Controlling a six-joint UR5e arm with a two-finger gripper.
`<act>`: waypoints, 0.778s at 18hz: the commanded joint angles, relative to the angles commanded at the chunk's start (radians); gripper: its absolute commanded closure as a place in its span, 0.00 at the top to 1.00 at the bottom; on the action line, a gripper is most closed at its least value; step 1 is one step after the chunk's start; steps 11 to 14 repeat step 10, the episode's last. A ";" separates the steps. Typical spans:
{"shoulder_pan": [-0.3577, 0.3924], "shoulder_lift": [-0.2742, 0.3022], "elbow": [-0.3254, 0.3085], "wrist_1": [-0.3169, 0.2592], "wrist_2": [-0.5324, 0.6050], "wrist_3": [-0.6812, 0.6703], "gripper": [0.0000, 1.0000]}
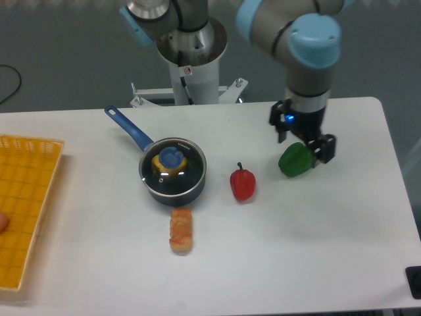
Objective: Close the pot lid
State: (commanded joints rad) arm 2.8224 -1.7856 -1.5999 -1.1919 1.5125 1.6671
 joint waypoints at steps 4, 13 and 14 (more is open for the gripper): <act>0.049 0.005 -0.009 -0.002 -0.003 0.029 1.00; 0.063 0.006 -0.015 -0.002 -0.005 0.030 1.00; 0.063 0.006 -0.015 -0.002 -0.005 0.030 1.00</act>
